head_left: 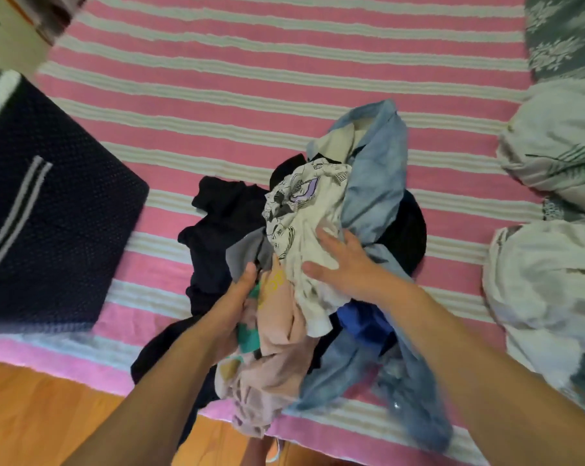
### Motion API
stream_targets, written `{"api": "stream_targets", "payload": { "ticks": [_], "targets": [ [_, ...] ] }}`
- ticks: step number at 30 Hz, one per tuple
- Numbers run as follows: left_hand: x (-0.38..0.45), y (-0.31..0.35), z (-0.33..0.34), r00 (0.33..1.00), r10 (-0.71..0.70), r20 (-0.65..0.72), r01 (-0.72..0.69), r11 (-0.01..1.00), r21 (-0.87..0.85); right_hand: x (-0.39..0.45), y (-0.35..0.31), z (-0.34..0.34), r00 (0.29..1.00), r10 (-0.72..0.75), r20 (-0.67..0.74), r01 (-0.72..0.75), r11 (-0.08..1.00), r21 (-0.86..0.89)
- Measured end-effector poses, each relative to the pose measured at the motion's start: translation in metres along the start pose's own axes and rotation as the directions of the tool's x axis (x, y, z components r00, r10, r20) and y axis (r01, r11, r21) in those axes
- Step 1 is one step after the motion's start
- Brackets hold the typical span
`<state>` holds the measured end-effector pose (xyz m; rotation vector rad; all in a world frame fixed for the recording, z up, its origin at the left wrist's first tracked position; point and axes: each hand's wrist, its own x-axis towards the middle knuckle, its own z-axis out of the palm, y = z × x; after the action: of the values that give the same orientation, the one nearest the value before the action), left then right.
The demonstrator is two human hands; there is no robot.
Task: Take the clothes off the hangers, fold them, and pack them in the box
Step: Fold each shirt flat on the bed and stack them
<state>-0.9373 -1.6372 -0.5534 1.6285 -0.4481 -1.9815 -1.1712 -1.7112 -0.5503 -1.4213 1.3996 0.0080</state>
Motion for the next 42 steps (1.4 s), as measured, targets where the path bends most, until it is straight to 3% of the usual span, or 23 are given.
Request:
{"api": "stream_targets", "payload": {
  "ticks": [3, 5, 6, 8, 9, 10, 12, 14, 17, 19, 22, 25, 28, 31, 35, 36, 37, 38, 39, 40, 41, 42],
  "targets": [
    [0.007, 0.002, 0.026, 0.998, 0.033, 0.045, -0.043, 0.971, 0.234, 0.005, -0.01, 0.036, 0.998, -0.015, -0.058, 0.003, 0.981, -0.196],
    [0.019, 0.006, 0.032, 0.998, 0.046, 0.038, -0.058, 0.897, 0.437, 0.011, -0.003, 0.042, 0.994, -0.02, -0.107, -0.014, 0.951, -0.31],
    [0.025, 0.007, 0.029, 0.997, 0.073, 0.008, -0.065, 0.823, 0.564, 0.013, 0.002, 0.041, 0.991, -0.02, -0.13, -0.027, 0.937, -0.347],
    [0.031, 0.003, 0.011, 0.969, 0.202, -0.14, 0.018, 0.51, 0.86, 0.013, 0.008, 0.043, 0.984, -0.042, -0.171, -0.031, 0.916, -0.4],
    [0.03, 0.0, 0.0, 0.933, 0.285, -0.22, 0.114, 0.345, 0.932, 0.012, 0.012, 0.044, 0.981, -0.056, -0.188, -0.03, 0.905, -0.425],
    [0.028, -0.002, -0.012, 0.899, 0.331, -0.286, 0.199, 0.273, 0.941, 0.012, 0.015, 0.045, 0.976, -0.066, -0.206, -0.035, 0.892, -0.451],
    [0.035, -0.005, -0.034, 0.879, 0.297, -0.372, 0.279, 0.312, 0.908, 0.015, 0.022, 0.047, 0.967, -0.086, -0.239, -0.05, 0.858, -0.512],
    [0.053, -0.009, -0.049, 0.911, 0.211, -0.355, 0.259, 0.378, 0.889, 0.02, 0.025, 0.05, 0.96, -0.1, -0.263, -0.063, 0.834, -0.548],
    [0.075, -0.013, -0.054, 0.965, 0.136, -0.224, 0.104, 0.586, 0.804, 0.03, 0.026, 0.054, 0.963, -0.087, -0.254, -0.05, 0.871, -0.488],
    [0.072, -0.012, -0.044, 0.968, 0.194, -0.16, -0.036, 0.737, 0.675, 0.034, 0.021, 0.058, 0.971, -0.069, -0.229, -0.029, 0.916, -0.4],
    [0.05, -0.01, -0.011, 0.951, 0.302, -0.06, -0.223, 0.811, 0.54, 0.027, 0.009, 0.065, 0.985, -0.061, -0.16, 0.019, 0.967, -0.252],
    [0.015, -0.01, 0.029, 0.923, 0.38, 0.065, -0.341, 0.728, 0.594, 0.012, 0.012, 0.067, 0.981, -0.147, -0.123, 0.125, 0.977, -0.174],
    [-0.003, 0.001, 0.049, 0.962, 0.24, 0.13, -0.243, 0.532, 0.811, 0.01, 0.021, 0.067, 0.98, -0.175, -0.098, 0.14, 0.946, -0.292],
    [0.004, 0.023, 0.054, 0.975, 0.128, 0.184, -0.22, 0.388, 0.895, 0.017, 0.016, 0.073, 0.981, -0.181, -0.066, 0.135, 0.889, -0.437],
    [0.025, 0.039, 0.042, 0.986, 0.047, 0.159, -0.162, 0.47, 0.868, 0.013, 0.005, 0.093, 0.984, -0.067, -0.167, 0.012, 0.951, -0.31],
    [0.025, 0.041, 0.04, 0.982, 0.008, 0.186, -0.172, 0.418, 0.892, 0.013, 0.005, 0.101, 0.974, -0.042, -0.223, -0.029, 0.952, -0.303],
    [0.024, 0.044, 0.038, 0.971, -0.037, 0.235, -0.215, 0.288, 0.933, 0.01, 0.002, 0.109, 0.955, -0.048, -0.294, -0.052, 0.945, -0.323],
    [0.021, 0.05, 0.036, 0.953, -0.102, 0.285, -0.275, 0.098, 0.956, 0.011, 0.001, 0.117, 0.926, -0.063, -0.373, -0.071, 0.939, -0.336],
    [0.021, 0.062, 0.032, 0.933, -0.163, 0.32, -0.345, -0.158, 0.925, 0.011, -0.001, 0.123, 0.894, -0.079, -0.441, -0.085, 0.937, -0.339],
    [0.021, 0.078, 0.029, 0.919, -0.158, 0.362, -0.393, -0.439, 0.808, 0.012, -0.001, 0.128, 0.867, -0.091, -0.49, -0.097, 0.934, -0.344],
    [0.025, 0.096, 0.023, 0.872, -0.114, 0.476, -0.409, -0.704, 0.58, 0.013, 0.001, 0.132, 0.856, -0.101, -0.507, -0.108, 0.924, -0.366],
    [0.033, 0.116, 0.018, 0.786, -0.113, 0.608, -0.365, -0.879, 0.309, 0.014, 0.002, 0.135, 0.854, -0.108, -0.509, -0.116, 0.914, -0.388]
  ]
}}
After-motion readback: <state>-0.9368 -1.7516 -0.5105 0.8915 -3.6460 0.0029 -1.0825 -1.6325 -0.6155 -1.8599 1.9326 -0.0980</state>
